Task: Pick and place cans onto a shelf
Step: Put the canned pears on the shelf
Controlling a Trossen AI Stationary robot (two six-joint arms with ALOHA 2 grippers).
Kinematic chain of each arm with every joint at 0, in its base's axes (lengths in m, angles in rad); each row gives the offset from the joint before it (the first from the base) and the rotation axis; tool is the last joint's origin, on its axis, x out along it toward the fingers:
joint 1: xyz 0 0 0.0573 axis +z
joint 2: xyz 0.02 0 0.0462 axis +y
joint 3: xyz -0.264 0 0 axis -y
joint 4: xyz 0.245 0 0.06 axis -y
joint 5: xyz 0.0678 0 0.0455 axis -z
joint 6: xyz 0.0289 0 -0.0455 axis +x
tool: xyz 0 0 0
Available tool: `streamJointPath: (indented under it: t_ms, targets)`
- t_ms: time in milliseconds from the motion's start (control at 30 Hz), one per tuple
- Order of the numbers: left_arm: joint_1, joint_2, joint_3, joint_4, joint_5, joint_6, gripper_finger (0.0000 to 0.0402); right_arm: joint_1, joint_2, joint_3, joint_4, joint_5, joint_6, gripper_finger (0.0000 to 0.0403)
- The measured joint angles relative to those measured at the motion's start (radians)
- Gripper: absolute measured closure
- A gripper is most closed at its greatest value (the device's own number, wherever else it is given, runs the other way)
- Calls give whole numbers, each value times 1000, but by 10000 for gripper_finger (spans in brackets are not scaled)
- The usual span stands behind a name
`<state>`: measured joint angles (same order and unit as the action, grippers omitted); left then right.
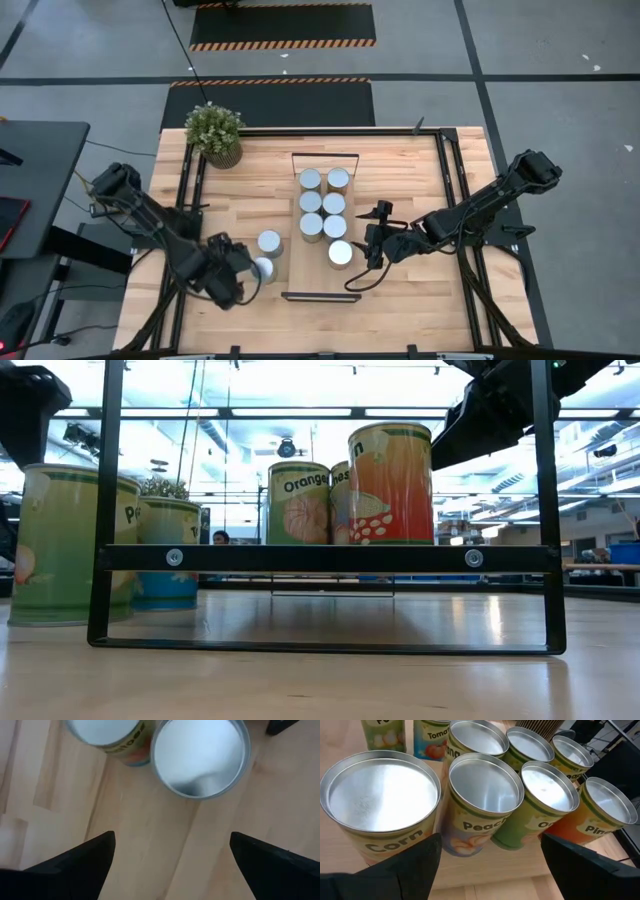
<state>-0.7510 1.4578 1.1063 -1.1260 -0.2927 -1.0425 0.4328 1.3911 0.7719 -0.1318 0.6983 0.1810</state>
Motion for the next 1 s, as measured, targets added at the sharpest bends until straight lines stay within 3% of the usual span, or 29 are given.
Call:
streamJointPath:
  t_ms: [367, 667, 1000]
  targets:
    - [-3, 182, -1, 141, -86, 41, 2, 0, 0, 0, 5, 0, 3, 53]
    - [43, 199, -1, 187, -156, 24, 4, 0, 0, 0, 5, 0, 3, 53]
    - [47, 199, -1, 243, -186, 21, 90, 0, 0, 0, 5, 0, 3, 53]
